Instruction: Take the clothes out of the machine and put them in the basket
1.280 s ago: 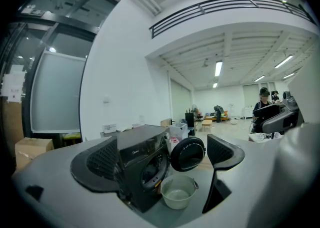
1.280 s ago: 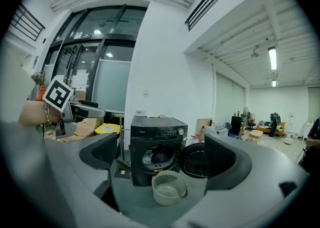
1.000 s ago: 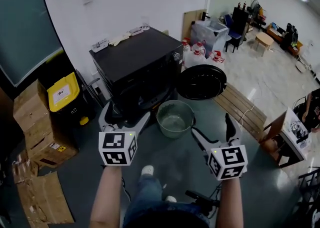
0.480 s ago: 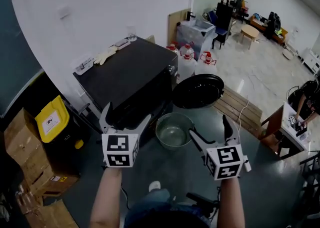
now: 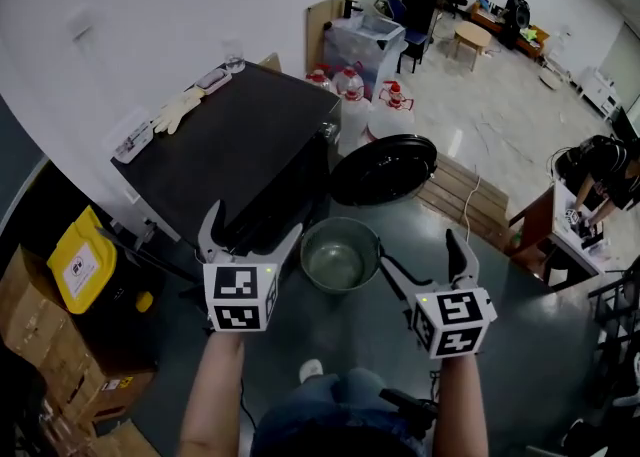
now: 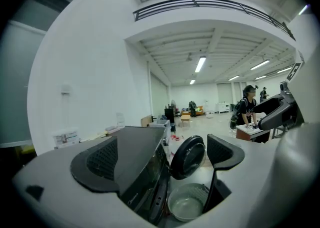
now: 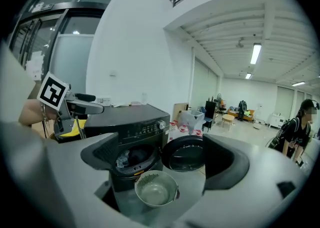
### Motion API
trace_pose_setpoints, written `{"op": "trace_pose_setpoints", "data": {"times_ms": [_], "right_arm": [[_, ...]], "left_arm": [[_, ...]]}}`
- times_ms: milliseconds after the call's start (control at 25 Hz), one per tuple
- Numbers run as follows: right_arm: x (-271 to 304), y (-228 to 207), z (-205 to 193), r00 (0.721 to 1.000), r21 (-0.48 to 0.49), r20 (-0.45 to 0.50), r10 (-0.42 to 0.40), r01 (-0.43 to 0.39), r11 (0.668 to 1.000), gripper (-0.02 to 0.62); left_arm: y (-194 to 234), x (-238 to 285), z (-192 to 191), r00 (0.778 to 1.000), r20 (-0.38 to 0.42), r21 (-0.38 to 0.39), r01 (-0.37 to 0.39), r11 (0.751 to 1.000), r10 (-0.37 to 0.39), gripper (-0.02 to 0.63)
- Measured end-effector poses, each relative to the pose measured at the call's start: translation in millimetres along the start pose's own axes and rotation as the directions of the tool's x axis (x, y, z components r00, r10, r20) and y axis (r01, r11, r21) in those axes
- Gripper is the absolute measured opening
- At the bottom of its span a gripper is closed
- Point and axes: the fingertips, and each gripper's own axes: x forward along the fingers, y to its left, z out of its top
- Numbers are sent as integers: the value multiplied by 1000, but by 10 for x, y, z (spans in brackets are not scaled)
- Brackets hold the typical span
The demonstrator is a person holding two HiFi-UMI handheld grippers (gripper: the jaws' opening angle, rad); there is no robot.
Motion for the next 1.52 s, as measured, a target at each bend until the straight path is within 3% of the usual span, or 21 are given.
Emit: {"op": "trace_pose_setpoints", "data": {"times_ms": [240,600,920,1240,1520], "right_arm": [[156,-166,-190,998,48,-51,-48,51,998,516],[299,-732,-505,990,114,-114,-89,102,988,512],[815,-1143,-519,992,148,-120,-45,63,987,511],[1492,-1321,-845,980,161,-196,25,7,987,509],[1827,-1459,-1340,950,223,-306,63,7,975,505]], "left_arm": [[-103,345,-187,998,-37,-10,43,999,-43,558],[-619,918,-349,989,-97,-7,111,994,-111,558],[-851,1539,-322,982,-144,6,122,992,-120,558],[-998,2112,-746,957,-266,-24,117,993,-119,558],[-1179,2438,-1142,928,-349,-57,114,992,-127,558]]}}
